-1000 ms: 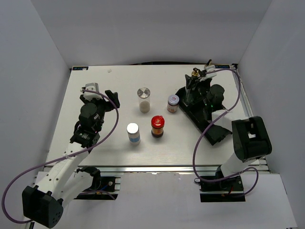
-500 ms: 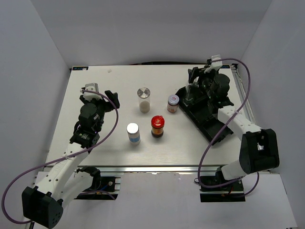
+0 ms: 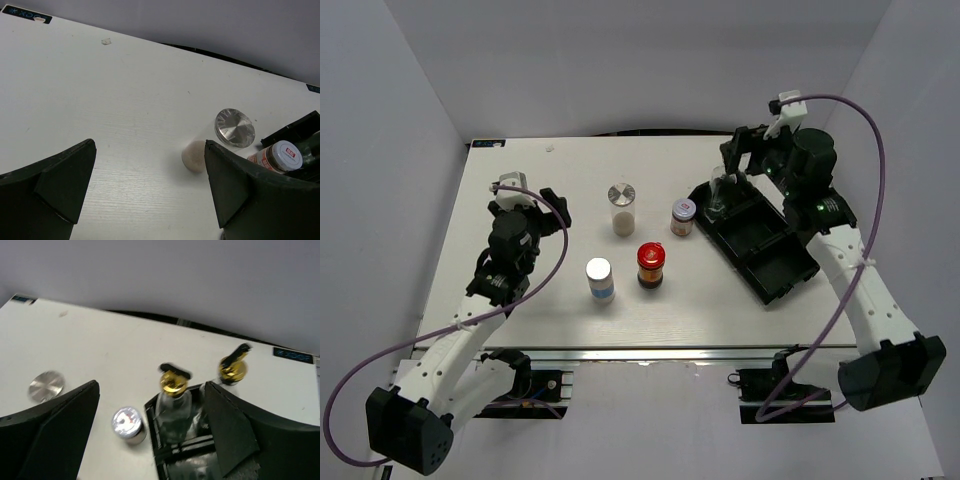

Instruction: Organize the condiment bottles

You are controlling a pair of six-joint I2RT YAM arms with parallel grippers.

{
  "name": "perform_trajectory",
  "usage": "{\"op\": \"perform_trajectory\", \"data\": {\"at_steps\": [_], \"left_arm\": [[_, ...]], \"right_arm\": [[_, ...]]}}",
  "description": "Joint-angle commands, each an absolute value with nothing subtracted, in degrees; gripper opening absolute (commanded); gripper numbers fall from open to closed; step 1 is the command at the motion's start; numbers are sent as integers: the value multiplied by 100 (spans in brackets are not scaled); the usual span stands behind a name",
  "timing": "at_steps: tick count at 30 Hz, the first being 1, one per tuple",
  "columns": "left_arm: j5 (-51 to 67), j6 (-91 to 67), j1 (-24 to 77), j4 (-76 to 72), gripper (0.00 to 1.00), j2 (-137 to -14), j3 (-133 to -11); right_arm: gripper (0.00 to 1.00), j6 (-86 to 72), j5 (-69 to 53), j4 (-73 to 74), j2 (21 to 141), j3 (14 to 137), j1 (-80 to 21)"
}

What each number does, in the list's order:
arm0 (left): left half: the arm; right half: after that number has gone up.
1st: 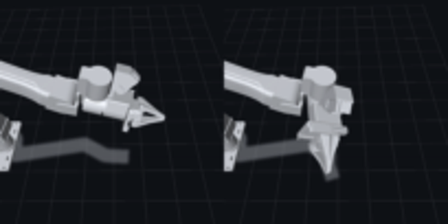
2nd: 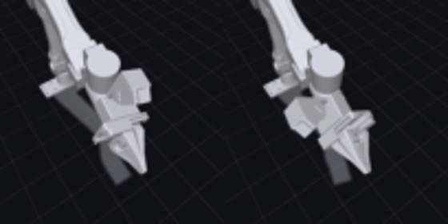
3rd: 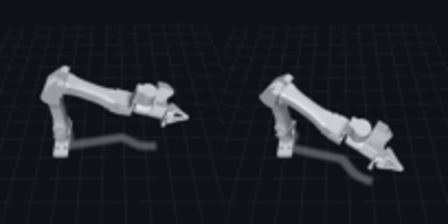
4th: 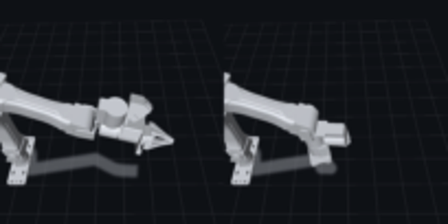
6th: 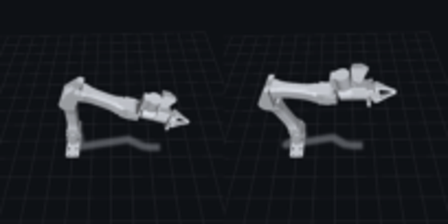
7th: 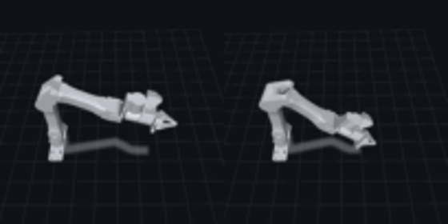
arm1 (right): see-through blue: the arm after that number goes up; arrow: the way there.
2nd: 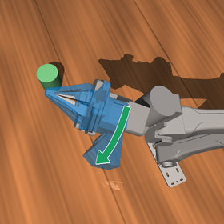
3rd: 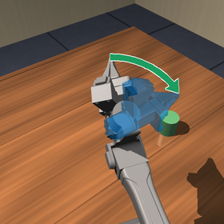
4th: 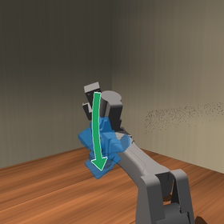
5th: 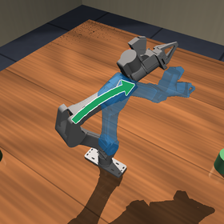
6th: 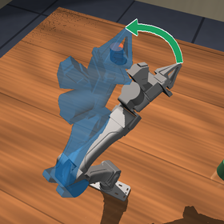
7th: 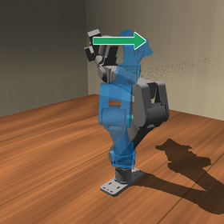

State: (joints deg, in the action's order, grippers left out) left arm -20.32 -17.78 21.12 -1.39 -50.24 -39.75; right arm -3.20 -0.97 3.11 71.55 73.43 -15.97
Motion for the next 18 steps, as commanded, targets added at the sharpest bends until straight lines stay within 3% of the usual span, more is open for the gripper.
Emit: {"op": "perform_trajectory", "data": {"at_steps": [1, 8, 18], "left_arm": [[-2171, -2012, 2118, 211, 98, -5080, -4280], [-2259, -2224, 2118, 255, 98, -5220, -4236], [-2426, -2268, 2118, 272, 98, -5229, -4069]], "right_arm": [[90, -27, -684, 1466, 6856, 7602, -1959], [90, 624, -941, 2197, 7162, 7691, -3741], [89, 413, -256, 2293, 8427, 7558, -4869]]}}
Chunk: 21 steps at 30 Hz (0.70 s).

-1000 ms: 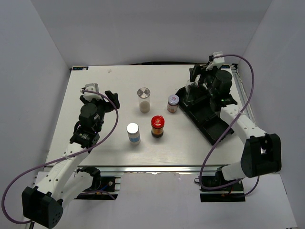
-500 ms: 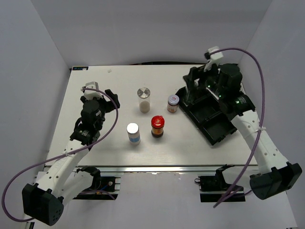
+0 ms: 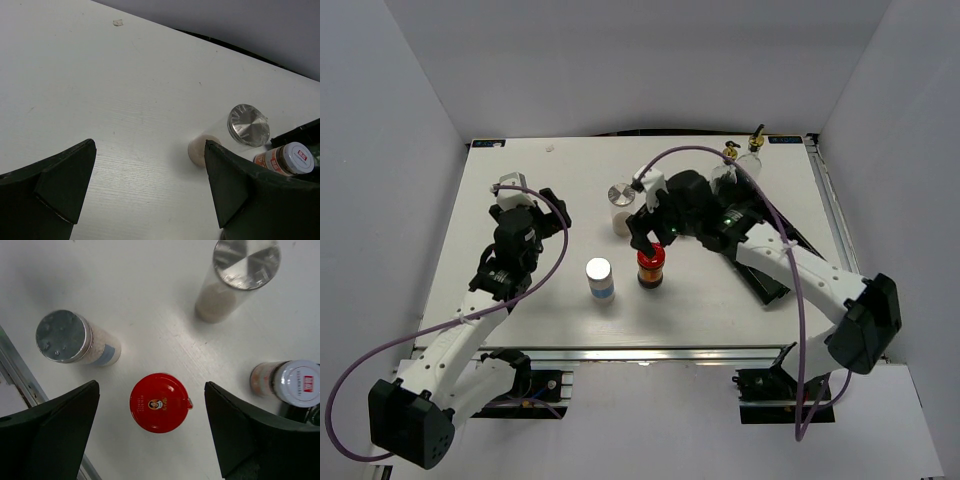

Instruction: Organize the condiment bottles

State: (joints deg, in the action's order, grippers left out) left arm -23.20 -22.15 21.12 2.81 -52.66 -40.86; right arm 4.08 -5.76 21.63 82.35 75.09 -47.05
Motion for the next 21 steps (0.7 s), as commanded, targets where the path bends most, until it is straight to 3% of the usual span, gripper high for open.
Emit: {"op": "perform_trajectory", "data": {"at_steps": [1, 15, 18, 19, 21], "left_arm": [[-2408, -2259, 2118, 264, 98, -5229, -4069], [-2646, -2197, 2118, 237, 98, -5238, -3955], [-2672, -2206, 2118, 185, 98, -5256, -3938], [-2689, -2197, 2118, 167, 98, -5265, -3938], [-2698, -2197, 2118, 184, 98, -5291, -3946]], "right_arm": [[89, 317, -177, 2364, 8516, 7611, -4895], [89, -132, 395, 2759, 9439, 7392, -5071], [68, -176, 544, 2856, 9457, 7418, -5106], [41, -298, 658, 2874, 9440, 7444, -5098], [21, -421, 947, 2909, 9326, 7471, -5098]]}}
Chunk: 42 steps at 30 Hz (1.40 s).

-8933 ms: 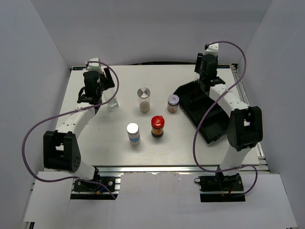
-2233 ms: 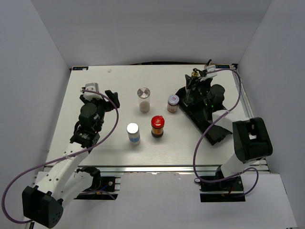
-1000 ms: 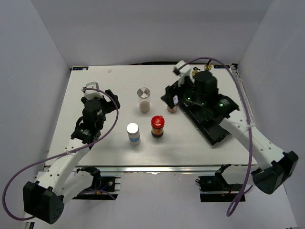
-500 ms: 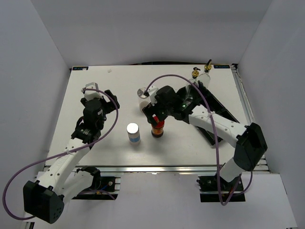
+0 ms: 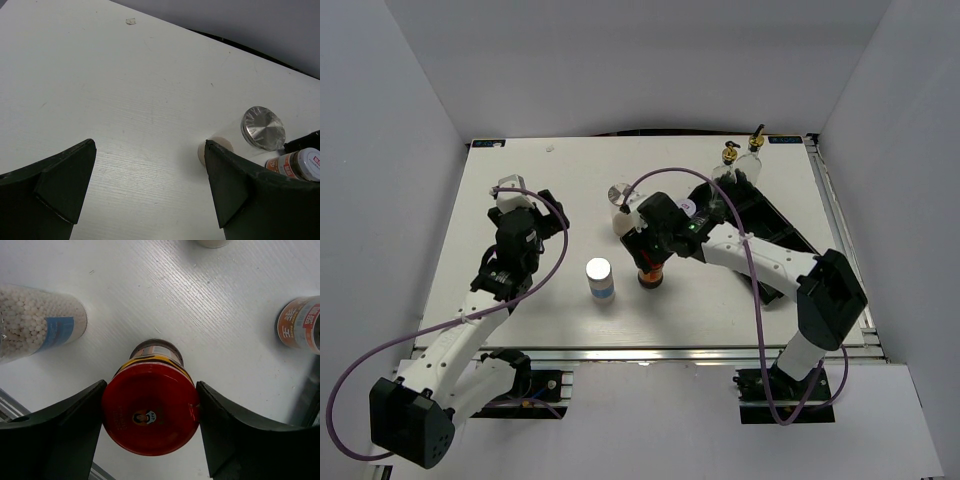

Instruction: Organize the condiment bottles

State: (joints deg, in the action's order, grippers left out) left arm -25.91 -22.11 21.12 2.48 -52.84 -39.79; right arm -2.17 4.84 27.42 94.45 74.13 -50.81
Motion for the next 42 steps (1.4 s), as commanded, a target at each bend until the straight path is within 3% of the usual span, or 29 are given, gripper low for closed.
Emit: {"op": "perform_trajectory", "data": {"at_steps": [1, 5, 11, 17, 30, 42], "left_arm": [[-2716, -2197, 2118, 202, 98, -5291, -3946], [-2795, -2206, 2118, 202, 98, -5274, -3850], [-2865, -2197, 2127, 132, 98, -5185, -3753], [-2918, -2189, 2118, 114, 98, -5221, -3727], [-3050, -2145, 2118, 167, 98, -5106, -3700], [-2997, -2127, 2118, 150, 98, -5107, -3700]], "right_arm": [[10, -448, 993, 2909, 9264, 7462, -5098], [0, -448, 1072, 2602, 8554, 7199, -5098], [0, -816, 2363, 2768, 7517, 6909, -4686], [0, -1063, 2400, 2576, 6804, 6662, -3447], [0, -703, 1591, 1512, 7865, 6794, -1285], [1, -765, 1802, 336, 8789, 6434, -835]]}}
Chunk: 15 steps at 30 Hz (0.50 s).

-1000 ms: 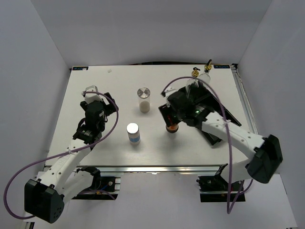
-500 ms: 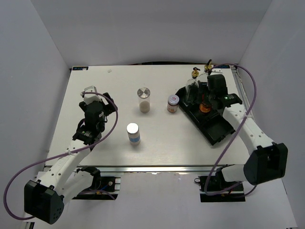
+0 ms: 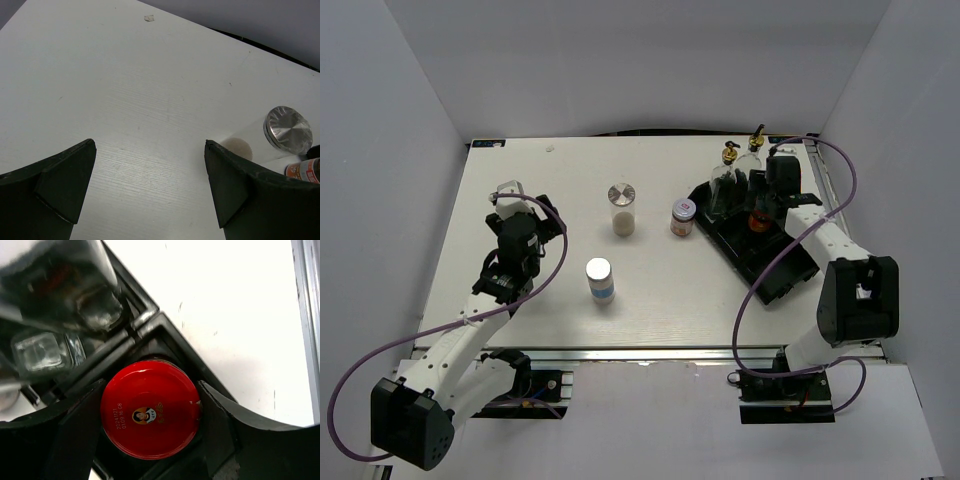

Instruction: Organize the condiment bottles

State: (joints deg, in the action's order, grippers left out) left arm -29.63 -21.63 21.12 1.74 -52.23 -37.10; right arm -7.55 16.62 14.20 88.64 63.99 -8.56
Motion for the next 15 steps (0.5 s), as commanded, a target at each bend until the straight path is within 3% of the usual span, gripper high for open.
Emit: {"op": "perform_trajectory", "data": {"at_steps": [1, 2, 5, 6, 12, 15], "left_arm": [[-2988, -2118, 2118, 132, 98, -5106, -3691], [-2980, -2118, 2118, 114, 98, -5106, -3683], [-2962, -2101, 2118, 141, 98, -5150, -3709], [-2979, -2101, 2127, 167, 98, -5142, -3709], [-2962, -2101, 2118, 150, 98, -5106, -3691], [-2953, -2109, 2127, 158, 98, -5133, -3700]], "right_arm": [[6, -765, 1810, 290, 8859, 6416, -826], [11, -765, 1802, 290, 8912, 6433, -826], [41, -835, 1828, 422, 9035, 6513, -809], [58, -870, 1863, 509, 9044, 6530, -809], [89, -967, 1837, 851, 8799, 6618, -809], [89, -923, 1802, 1054, 8606, 6688, -809]]}}
